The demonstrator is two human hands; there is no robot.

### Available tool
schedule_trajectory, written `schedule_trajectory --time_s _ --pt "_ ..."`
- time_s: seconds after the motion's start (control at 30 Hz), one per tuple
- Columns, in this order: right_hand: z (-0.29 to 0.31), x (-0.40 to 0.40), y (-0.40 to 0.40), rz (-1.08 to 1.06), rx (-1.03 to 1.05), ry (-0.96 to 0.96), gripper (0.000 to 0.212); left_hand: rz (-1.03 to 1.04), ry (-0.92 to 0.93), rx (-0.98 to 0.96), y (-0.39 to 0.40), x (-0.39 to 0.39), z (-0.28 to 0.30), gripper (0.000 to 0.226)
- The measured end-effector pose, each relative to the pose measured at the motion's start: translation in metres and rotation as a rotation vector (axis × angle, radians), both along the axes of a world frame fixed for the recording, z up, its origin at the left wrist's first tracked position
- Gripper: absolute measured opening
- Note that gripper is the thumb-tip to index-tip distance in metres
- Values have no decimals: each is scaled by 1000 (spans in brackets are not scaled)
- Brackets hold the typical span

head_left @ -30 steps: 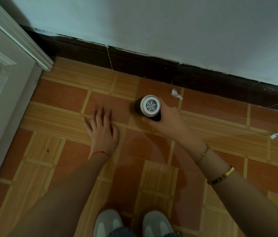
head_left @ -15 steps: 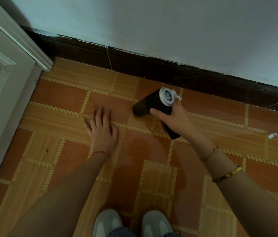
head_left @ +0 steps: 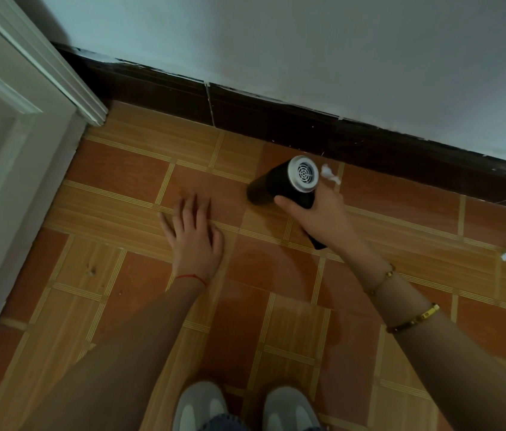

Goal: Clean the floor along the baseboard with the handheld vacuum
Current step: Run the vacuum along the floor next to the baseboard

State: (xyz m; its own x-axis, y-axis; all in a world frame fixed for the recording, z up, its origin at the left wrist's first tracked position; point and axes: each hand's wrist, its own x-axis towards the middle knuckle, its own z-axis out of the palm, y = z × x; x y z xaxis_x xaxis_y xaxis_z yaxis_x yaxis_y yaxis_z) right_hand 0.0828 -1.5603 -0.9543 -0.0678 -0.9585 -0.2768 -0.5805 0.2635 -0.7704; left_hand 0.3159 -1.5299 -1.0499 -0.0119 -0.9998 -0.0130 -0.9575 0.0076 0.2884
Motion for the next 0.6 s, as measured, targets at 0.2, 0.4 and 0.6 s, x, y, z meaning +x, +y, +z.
schedule_trajectory --time_s 0.2,0.4,0.6 --pt "4 4 -21 -160 20 -127 32 1 -1 5 -1 -1 1 54" --pt "4 20 -38 -118 28 -182 24 1 6 7 0 0 2 54" --pt "-3 37 -45 -8 -24 -68 42 0 3 -1 -1 0 2 54"
